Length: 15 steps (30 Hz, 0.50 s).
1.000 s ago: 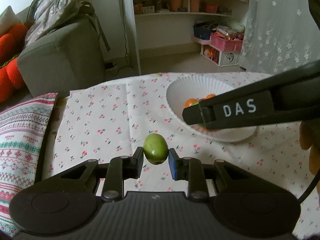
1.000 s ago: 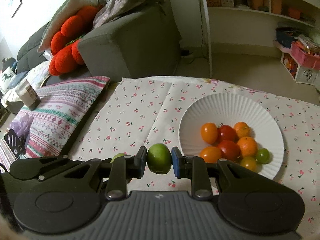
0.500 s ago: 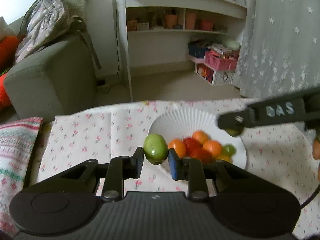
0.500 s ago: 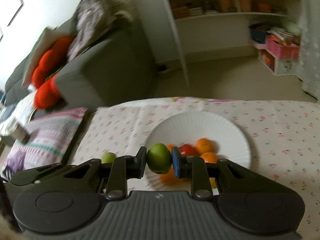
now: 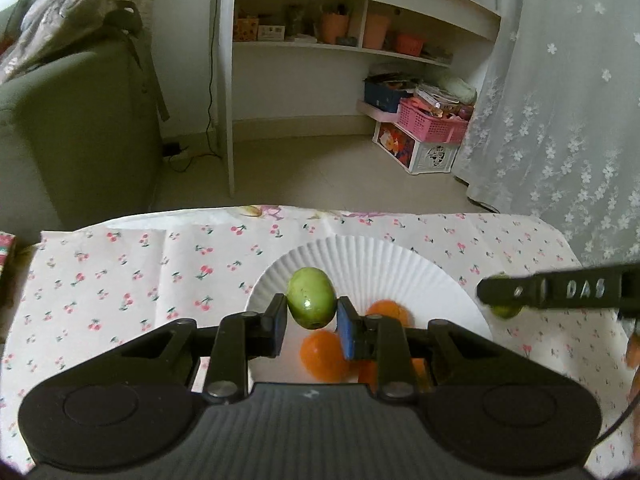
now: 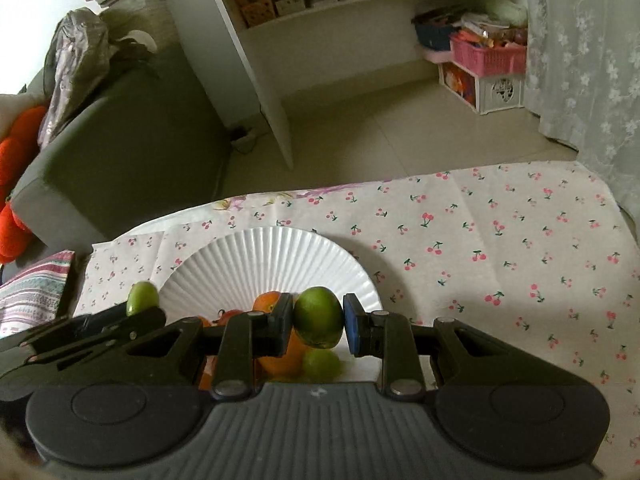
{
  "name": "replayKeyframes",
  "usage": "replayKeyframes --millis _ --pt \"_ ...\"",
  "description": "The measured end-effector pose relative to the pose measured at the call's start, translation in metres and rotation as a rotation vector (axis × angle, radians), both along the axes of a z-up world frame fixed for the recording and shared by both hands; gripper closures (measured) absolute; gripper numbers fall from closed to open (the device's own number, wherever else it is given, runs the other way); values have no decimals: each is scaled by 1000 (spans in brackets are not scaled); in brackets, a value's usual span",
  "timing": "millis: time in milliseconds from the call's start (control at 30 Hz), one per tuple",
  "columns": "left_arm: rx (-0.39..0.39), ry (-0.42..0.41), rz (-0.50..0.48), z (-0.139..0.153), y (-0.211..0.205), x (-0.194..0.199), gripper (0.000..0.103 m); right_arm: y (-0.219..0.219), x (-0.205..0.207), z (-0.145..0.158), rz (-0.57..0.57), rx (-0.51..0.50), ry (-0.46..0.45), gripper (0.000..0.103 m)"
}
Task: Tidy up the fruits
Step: 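Carry both green tomatoes over the white plate, then open both tools to drop the green tomatoes onto the plate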
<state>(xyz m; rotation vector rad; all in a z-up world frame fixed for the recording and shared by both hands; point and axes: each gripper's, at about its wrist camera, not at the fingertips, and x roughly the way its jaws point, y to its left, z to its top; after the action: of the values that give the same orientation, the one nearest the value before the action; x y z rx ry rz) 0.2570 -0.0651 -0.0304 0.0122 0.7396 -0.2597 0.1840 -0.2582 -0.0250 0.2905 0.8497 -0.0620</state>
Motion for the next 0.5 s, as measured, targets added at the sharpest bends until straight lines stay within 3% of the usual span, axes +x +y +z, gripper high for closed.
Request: replayKeyframes --millis 500 --pt "17 68 29 -25 -17 27 92 0 23 -30 7 64 45 79"
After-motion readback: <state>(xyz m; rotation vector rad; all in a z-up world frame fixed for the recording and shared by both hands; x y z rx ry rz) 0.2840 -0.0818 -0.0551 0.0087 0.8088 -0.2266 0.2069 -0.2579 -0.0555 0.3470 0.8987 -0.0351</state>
